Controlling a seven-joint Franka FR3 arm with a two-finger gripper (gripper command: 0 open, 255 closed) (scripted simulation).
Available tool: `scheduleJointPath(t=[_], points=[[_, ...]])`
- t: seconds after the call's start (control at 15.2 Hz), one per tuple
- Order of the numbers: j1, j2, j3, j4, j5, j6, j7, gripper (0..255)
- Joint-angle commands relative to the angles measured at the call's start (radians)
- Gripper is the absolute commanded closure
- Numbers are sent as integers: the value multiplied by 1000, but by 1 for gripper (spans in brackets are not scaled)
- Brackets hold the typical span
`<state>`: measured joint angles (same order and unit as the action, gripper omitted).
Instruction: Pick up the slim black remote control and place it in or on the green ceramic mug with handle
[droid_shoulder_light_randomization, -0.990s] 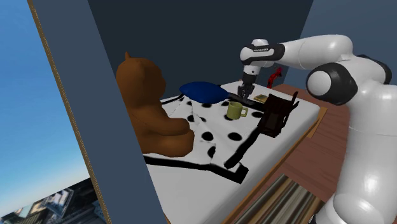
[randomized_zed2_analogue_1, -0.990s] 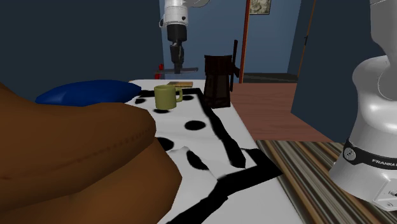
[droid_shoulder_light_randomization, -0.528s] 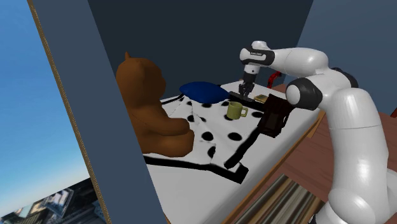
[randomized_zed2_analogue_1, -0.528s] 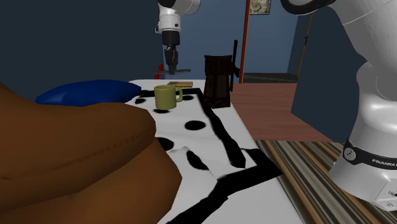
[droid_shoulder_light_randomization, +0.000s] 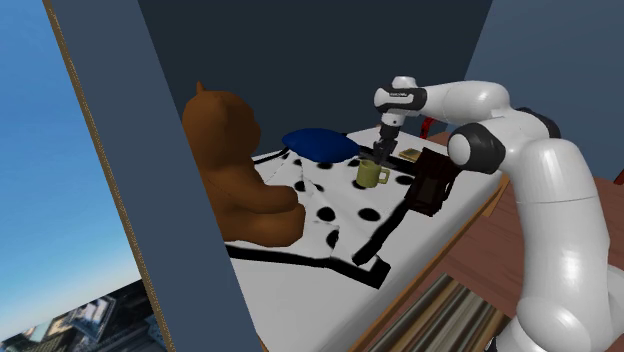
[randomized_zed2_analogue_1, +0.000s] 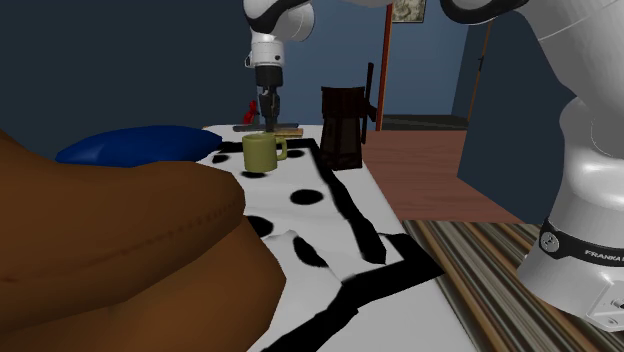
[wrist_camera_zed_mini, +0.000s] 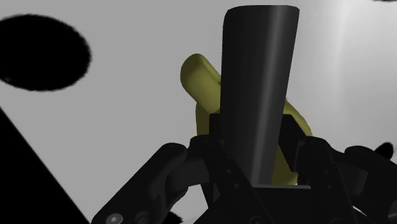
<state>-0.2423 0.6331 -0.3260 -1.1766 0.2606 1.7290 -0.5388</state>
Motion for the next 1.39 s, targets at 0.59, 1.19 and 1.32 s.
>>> scheduleJointPath(t=[0.59,1.19,1.32], points=[[2,6,1,-21,2,27,-3,0],[-25,24,1,137,2,-111,9,0],[-25,23,1,137,2,-111,9,0]])
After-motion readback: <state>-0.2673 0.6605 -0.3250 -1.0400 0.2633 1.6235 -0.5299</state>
